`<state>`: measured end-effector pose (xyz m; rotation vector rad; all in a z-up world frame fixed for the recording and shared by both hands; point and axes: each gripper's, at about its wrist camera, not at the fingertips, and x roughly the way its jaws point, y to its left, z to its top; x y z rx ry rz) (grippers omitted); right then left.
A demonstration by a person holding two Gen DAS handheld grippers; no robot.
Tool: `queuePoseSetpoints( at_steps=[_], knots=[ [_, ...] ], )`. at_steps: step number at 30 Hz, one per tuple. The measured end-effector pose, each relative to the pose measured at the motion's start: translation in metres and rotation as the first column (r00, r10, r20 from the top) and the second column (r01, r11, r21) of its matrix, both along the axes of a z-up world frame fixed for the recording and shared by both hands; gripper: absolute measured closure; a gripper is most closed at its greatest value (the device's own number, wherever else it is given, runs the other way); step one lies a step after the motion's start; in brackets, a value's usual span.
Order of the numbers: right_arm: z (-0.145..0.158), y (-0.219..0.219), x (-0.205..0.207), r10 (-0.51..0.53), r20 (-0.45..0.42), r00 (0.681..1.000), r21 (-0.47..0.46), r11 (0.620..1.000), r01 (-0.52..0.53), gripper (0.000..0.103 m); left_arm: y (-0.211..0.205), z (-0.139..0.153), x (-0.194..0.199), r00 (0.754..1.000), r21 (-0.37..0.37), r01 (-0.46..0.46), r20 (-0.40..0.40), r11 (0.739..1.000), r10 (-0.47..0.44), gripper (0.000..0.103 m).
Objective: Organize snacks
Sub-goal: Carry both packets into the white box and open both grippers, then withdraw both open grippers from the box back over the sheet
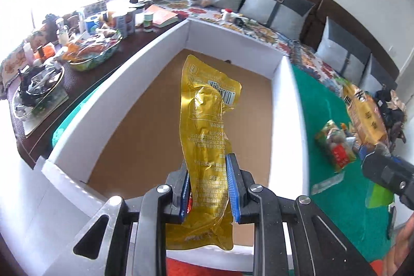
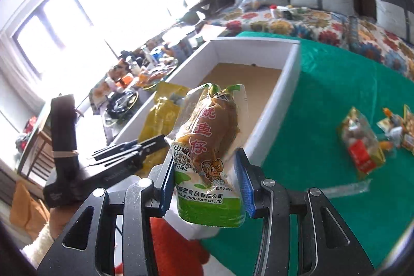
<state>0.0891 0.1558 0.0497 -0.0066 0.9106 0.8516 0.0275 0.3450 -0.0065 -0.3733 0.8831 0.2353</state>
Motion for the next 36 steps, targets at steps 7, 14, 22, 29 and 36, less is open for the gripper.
queuePoseSetpoints(
  at_steps=[7, 14, 22, 29, 36],
  knots=[
    [-0.036, 0.036, 0.009, 0.004, -0.060, 0.998, -0.025, 1.000, -0.006, 0.039, 0.019, -0.037, -0.013, 0.994, 0.038, -0.060, -0.085, 0.997, 0.063, 0.065],
    [-0.014, -0.044, 0.013, -0.120, 0.032, 0.992, 0.001, 0.993, 0.120, 0.031, -0.009, 0.001, -0.013, 0.996, 0.089, -0.069, 0.057, 0.994, 0.064, 0.023],
    [-0.106, -0.239, 0.009, -0.414, 0.094, 0.905, -0.235, 0.874, 0.424, 0.030, -0.109, 0.024, 0.019, 0.971, 0.145, 0.172, 0.144, 0.974, -0.193, 0.023],
    [-0.157, -0.399, -0.023, -0.671, 0.120, 0.731, -0.306, 0.676, 0.670, 0.030, -0.144, -0.013, 0.056, 0.977, 0.310, 0.204, 0.001, 0.929, -0.215, 0.023],
    [-0.164, -0.434, -0.040, -0.751, 0.160, 0.641, -0.254, 0.596, 0.762, 0.029, -0.156, -0.027, 0.045, 0.970, 0.410, 0.242, -0.093, 0.880, -0.223, 0.022]
  ],
)
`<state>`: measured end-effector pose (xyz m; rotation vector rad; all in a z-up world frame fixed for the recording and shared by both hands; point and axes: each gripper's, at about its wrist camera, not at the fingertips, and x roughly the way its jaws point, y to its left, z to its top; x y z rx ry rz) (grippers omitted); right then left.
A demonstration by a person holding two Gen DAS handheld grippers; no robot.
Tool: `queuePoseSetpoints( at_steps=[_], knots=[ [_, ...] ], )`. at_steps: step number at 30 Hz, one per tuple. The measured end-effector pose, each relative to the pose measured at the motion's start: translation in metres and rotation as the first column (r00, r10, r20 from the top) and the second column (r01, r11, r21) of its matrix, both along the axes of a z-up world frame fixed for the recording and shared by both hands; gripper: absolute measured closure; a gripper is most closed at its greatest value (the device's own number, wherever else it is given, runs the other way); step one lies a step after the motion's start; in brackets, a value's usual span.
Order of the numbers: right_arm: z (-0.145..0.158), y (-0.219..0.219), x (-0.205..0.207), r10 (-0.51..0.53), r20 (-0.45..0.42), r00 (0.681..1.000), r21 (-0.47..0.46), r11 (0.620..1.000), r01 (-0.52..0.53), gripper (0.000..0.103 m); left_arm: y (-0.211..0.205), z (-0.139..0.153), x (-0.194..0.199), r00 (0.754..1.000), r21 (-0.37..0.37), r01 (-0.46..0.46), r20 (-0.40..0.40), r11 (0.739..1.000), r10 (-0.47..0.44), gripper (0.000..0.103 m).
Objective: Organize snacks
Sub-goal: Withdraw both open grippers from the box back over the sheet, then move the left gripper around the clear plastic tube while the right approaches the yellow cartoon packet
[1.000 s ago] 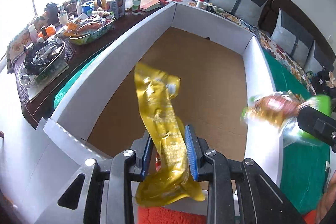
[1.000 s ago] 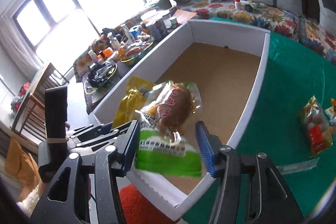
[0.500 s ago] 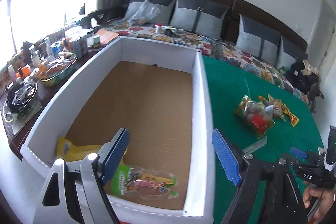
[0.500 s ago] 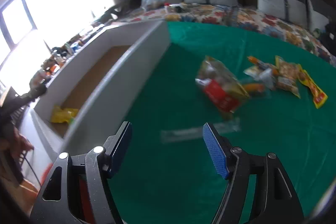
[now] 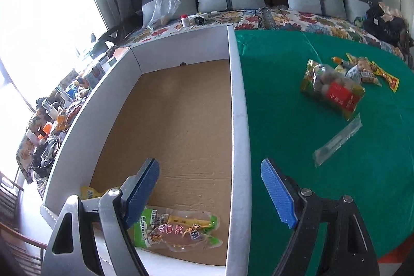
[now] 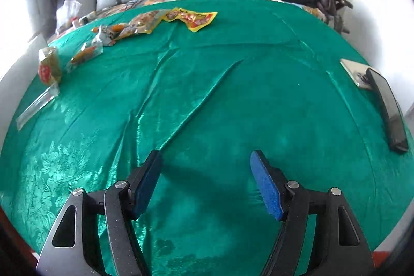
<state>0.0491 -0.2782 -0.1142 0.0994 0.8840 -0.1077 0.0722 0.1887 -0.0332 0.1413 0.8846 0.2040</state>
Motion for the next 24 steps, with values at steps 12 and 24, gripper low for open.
queuePoseSetpoints(
  at_steps=[12, 24],
  knots=[
    [-0.010, -0.005, -0.006, 0.020, 0.013, 1.000, -0.047, 0.999, -0.019, 0.015, -0.033, 0.033, -0.028, 0.982, 0.064, -0.042, 0.185, 0.997, 0.029, 0.017],
    [-0.010, -0.004, -0.007, 0.028, 0.019, 0.999, -0.047, 0.999, -0.027, 0.014, -0.136, 0.002, 0.009, 0.905, -0.121, 0.417, -0.042, 0.901, -0.424, 0.000]
  ],
)
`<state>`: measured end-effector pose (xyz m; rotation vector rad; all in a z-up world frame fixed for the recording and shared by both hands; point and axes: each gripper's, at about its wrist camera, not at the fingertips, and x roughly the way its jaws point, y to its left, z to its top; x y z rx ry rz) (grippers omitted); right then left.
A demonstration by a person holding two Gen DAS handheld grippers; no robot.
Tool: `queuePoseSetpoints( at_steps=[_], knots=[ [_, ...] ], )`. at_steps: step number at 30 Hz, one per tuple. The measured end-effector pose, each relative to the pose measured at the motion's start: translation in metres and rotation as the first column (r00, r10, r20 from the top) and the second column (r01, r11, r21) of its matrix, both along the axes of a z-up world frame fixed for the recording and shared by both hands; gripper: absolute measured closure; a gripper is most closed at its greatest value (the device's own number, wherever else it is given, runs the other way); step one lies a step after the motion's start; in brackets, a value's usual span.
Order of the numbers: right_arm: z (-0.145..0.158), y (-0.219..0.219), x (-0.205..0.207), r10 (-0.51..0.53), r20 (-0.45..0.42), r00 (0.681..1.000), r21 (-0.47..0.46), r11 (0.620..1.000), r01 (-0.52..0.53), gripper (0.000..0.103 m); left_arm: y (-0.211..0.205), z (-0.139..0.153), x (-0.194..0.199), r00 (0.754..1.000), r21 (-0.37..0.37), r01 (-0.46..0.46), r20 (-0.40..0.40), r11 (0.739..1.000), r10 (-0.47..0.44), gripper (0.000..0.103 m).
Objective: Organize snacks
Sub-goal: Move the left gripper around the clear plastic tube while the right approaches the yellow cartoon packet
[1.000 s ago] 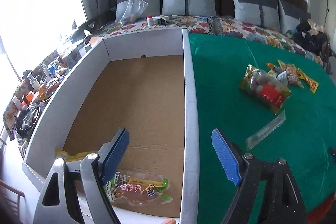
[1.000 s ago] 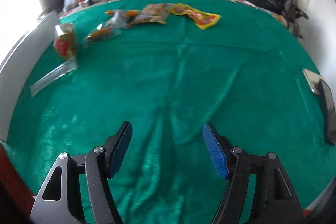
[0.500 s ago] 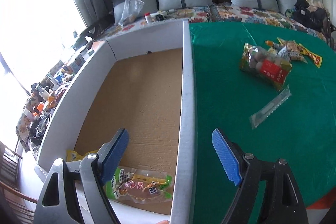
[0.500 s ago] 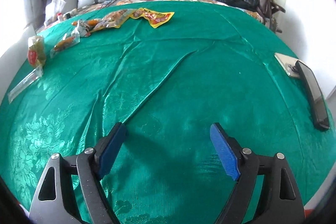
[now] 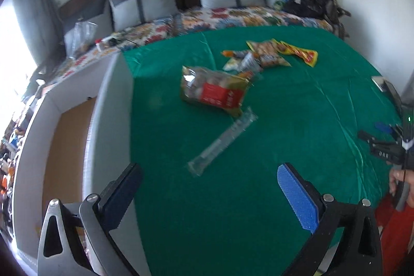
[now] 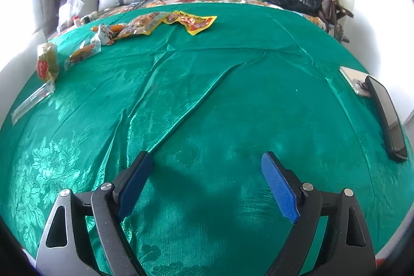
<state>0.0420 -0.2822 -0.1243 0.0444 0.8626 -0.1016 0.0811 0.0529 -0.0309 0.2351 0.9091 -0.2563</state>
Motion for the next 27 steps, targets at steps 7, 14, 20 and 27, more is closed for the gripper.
queuePoseSetpoints(
  at_steps=[7, 14, 20, 27],
  knots=[
    [0.000, 0.000, 0.000, 0.006, 0.000, 1.000, 0.002, 1.000, -0.006, 0.013, -0.013, -0.035, 0.041, 0.991, 0.066, 0.038, -0.130, 0.997, -0.029, 0.000],
    [0.000, 0.000, 0.000, 0.006, 0.000, 1.000, 0.003, 1.000, -0.006, 0.013, -0.027, -0.067, 0.086, 0.972, 0.061, 0.025, -0.233, 0.998, -0.010, 0.001],
    [0.000, 0.000, 0.000, 0.006, 0.000, 1.000, 0.003, 1.000, -0.006, 0.012, -0.049, -0.091, 0.100, 0.960, 0.087, 0.077, -0.277, 0.993, -0.050, 0.003],
    [0.000, 0.000, 0.001, 0.012, -0.004, 1.000, 0.004, 1.000, -0.012, 0.011, -0.049, -0.091, 0.084, 0.955, -0.016, 0.033, -0.293, 0.999, -0.036, 0.053]
  ],
)
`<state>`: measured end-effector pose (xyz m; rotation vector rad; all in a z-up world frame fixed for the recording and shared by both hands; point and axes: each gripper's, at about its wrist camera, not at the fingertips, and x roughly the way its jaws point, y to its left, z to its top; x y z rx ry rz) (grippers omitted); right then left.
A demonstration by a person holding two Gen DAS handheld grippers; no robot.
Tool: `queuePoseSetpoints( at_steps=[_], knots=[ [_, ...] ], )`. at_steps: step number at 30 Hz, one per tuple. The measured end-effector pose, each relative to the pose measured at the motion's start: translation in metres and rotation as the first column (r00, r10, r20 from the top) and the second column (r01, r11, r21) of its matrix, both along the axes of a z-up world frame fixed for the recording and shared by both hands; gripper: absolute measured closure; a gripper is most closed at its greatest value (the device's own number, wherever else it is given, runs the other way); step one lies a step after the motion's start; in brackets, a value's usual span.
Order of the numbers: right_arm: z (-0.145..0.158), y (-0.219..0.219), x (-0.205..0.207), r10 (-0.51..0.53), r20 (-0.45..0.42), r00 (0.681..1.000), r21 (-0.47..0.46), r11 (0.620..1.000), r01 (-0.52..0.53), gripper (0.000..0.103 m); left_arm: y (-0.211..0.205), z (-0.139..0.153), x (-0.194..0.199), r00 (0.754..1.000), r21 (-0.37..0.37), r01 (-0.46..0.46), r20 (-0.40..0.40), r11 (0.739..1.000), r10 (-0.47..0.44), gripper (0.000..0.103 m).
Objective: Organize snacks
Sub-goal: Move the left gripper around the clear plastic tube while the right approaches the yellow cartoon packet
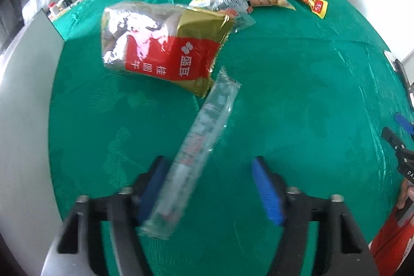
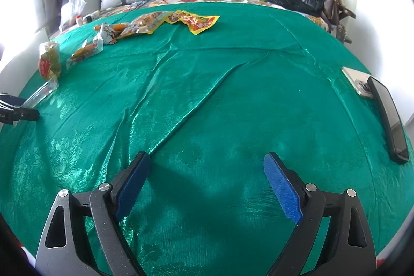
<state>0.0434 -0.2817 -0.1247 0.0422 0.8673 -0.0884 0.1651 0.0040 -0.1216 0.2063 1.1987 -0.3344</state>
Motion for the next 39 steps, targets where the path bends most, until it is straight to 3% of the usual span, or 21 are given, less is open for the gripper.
queuePoseSetpoints(
  at_steps=[1, 2, 4, 10, 12, 16, 19, 22, 25, 28, 32, 39],
  knots=[
    [0.000, 0.000, 0.000, 0.000, 0.000, 1.000, 0.000, 1.000, 0.000, 0.011, 0.001, 0.001, -0.004, 1.000, -0.009, -0.011, 0.001, 1.000, 0.011, 0.072],
    [0.000, 0.000, 0.000, 0.000, 0.000, 1.000, 0.000, 1.000, 0.000, 0.011, 0.003, 0.002, -0.007, 1.000, -0.035, -0.026, -0.014, 0.999, 0.026, 0.083],
    [0.000, 0.000, 0.000, -0.001, 0.000, 1.000, 0.000, 1.000, 0.001, 0.010, 0.008, 0.004, -0.016, 0.996, -0.106, -0.069, -0.057, 0.992, 0.063, 0.084],
    [0.000, 0.000, 0.000, -0.001, 0.000, 1.000, 0.000, 1.000, 0.001, 0.010, 0.005, 0.003, -0.046, 0.988, -0.218, -0.147, -0.082, 0.965, 0.132, 0.084],
    [0.000, 0.000, 0.000, 0.000, 0.001, 1.000, 0.000, 1.000, 0.000, 0.010, 0.006, 0.002, -0.049, 0.983, -0.252, -0.180, -0.069, 0.951, 0.168, 0.077],
    [0.000, 0.000, 0.000, 0.000, 0.000, 1.000, 0.000, 1.000, 0.000, 0.010, 0.007, 0.003, -0.045, 0.979, -0.268, -0.202, -0.025, 0.942, 0.203, 0.050],
    [0.000, 0.000, 0.000, -0.001, 0.000, 1.000, 0.000, 1.000, 0.001, 0.010, 0.004, 0.003, -0.042, 0.975, -0.171, -0.210, 0.036, 0.963, 0.219, 0.026],
    [0.000, 0.000, 0.000, 0.000, 0.000, 1.000, 0.000, 1.000, 0.000, 0.010, 0.001, -0.001, -0.043, 0.974, -0.081, -0.187, 0.112, 0.979, 0.196, 0.022],
    [0.000, 0.000, 0.000, 0.000, 0.000, 1.000, 0.001, 1.000, 0.000, 0.010, 0.001, -0.006, -0.043, 0.966, -0.015, -0.190, 0.177, 0.982, 0.189, 0.002],
    [0.000, 0.000, 0.000, 0.000, 0.000, 1.000, 0.001, 1.000, 0.000, 0.010, 0.017, -0.011, -0.039, 0.948, -0.067, -0.242, 0.195, 0.968, 0.251, 0.000],
    [0.000, 0.000, 0.000, 0.000, 0.000, 1.000, 0.001, 1.000, 0.000, 0.010, 0.028, -0.013, -0.031, 0.929, -0.069, -0.288, 0.223, 0.955, 0.296, 0.000],
    [0.000, 0.000, 0.000, 0.013, -0.007, 1.000, 0.007, 1.000, -0.013, 0.010, 0.035, -0.016, -0.028, 0.924, -0.082, -0.284, 0.242, 0.955, 0.295, 0.000]
  ],
)
